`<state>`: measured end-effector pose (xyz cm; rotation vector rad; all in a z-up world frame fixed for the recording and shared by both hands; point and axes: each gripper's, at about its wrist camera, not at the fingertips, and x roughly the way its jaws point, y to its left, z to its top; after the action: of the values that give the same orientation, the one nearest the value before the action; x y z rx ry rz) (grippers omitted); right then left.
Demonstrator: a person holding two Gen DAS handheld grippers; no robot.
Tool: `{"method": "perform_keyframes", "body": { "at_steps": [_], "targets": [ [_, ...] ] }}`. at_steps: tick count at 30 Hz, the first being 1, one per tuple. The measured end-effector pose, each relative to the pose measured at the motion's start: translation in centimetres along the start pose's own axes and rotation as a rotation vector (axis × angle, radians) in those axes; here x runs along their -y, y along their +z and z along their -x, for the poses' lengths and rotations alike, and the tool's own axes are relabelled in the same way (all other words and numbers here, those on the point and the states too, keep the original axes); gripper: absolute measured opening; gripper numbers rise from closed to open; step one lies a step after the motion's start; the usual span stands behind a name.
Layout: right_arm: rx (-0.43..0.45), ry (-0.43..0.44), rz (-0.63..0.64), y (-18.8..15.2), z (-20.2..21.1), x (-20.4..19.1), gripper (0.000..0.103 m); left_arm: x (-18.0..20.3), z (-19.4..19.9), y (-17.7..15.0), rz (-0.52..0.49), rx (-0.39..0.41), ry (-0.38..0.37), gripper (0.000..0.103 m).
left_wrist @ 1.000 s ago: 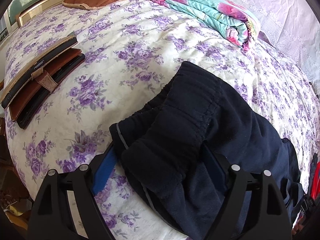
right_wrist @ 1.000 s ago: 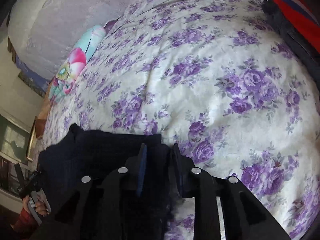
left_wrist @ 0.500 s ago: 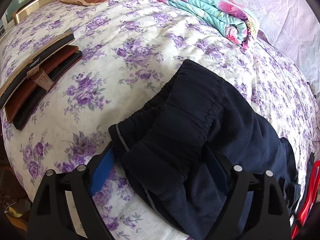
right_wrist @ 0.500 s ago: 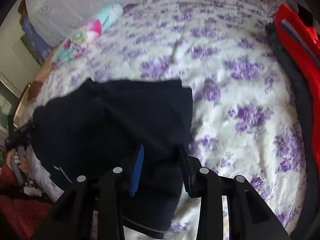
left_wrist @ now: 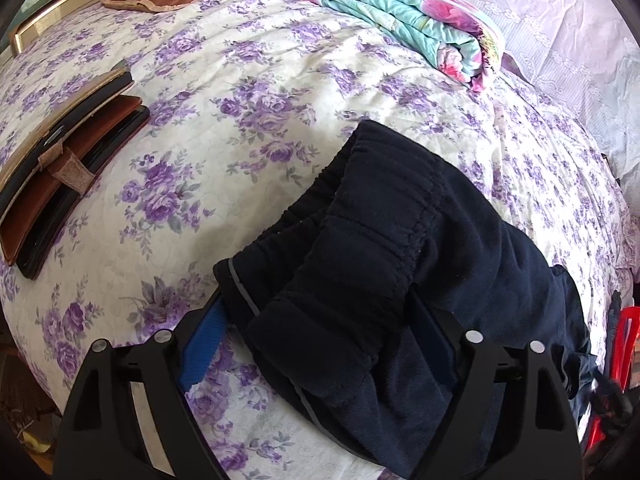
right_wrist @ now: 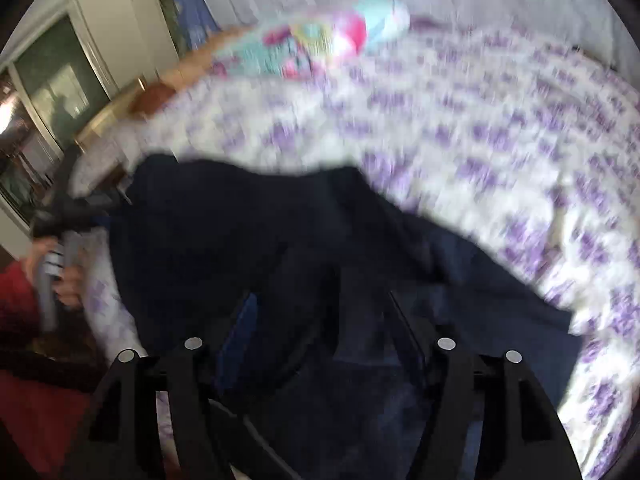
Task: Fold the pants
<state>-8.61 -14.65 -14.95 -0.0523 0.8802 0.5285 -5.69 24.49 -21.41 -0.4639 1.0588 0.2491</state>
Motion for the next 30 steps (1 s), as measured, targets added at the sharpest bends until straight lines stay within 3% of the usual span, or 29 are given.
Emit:
{"method": "perform_keyframes", "body": {
  "at_steps": [1, 2, 5, 9, 12, 16, 19, 20, 23, 27, 29, 30],
  "targets": [
    [0.027, -0.038, -0.003, -0.1, 0.9, 0.5, 0.084, -0.1, 0.1, 0.0, 0.005, 0.005, -0.011, 0.079],
    [0.042, -0.096, -0.021, -0.5, 1.7, 1.5, 0.088, -0.3, 0.3, -0.1, 0.014, 0.017, -0.03, 0.077],
    [-0.007, -0.151, -0.169, -2.0, 2.2, 5.0, 0.088, -0.9, 0.4, -0.2, 0.027, 0.027, -0.076, 0.072],
    [0.025, -0.079, -0.459, -4.4, 3.9, 9.2, 0.088, -1.6, 0.6, -0.3, 0.044, 0.031, -0.141, 0.066],
    [0.038, -0.063, -0.556, -5.4, 4.0, 10.3, 0.088, -2.4, 0.8, -0.3, 0.075, 0.025, -0.197, 0.061],
    [-0.012, -0.127, -0.516, -6.1, 3.4, 10.1, 0.088, -0.4, 2.4, 0.0, 0.014, 0.053, -0.135, 0.053],
    [-0.232, -0.266, -0.349, -7.3, 0.0, 8.7, 0.089, 2.2, 4.7, 0.3, -0.083, 0.109, -0.124, 0.046],
    [-0.269, -0.28, -0.32, -7.9, -0.9, 8.5, 0.089, 2.7, 5.0, 0.5, -0.099, 0.113, -0.12, 0.046],
    [-0.195, -0.217, -0.403, -8.3, 0.5, 9.5, 0.089, 2.5, 4.1, 0.9, -0.102, 0.084, -0.067, 0.047],
    [-0.179, -0.188, -0.511, -9.3, 1.4, 11.9, 0.089, -0.1, 1.6, 0.5, -0.006, 0.017, -0.032, 0.068],
    [-0.161, -0.17, -0.566, -10.0, 1.9, 12.7, 0.089, -0.6, 1.4, -0.1, 0.016, 0.014, -0.034, 0.071],
    [-0.151, -0.162, -0.582, -10.1, 2.2, 12.9, 0.089, -0.8, 1.5, -0.4, 0.024, 0.011, -0.025, 0.079]
  ]
}}
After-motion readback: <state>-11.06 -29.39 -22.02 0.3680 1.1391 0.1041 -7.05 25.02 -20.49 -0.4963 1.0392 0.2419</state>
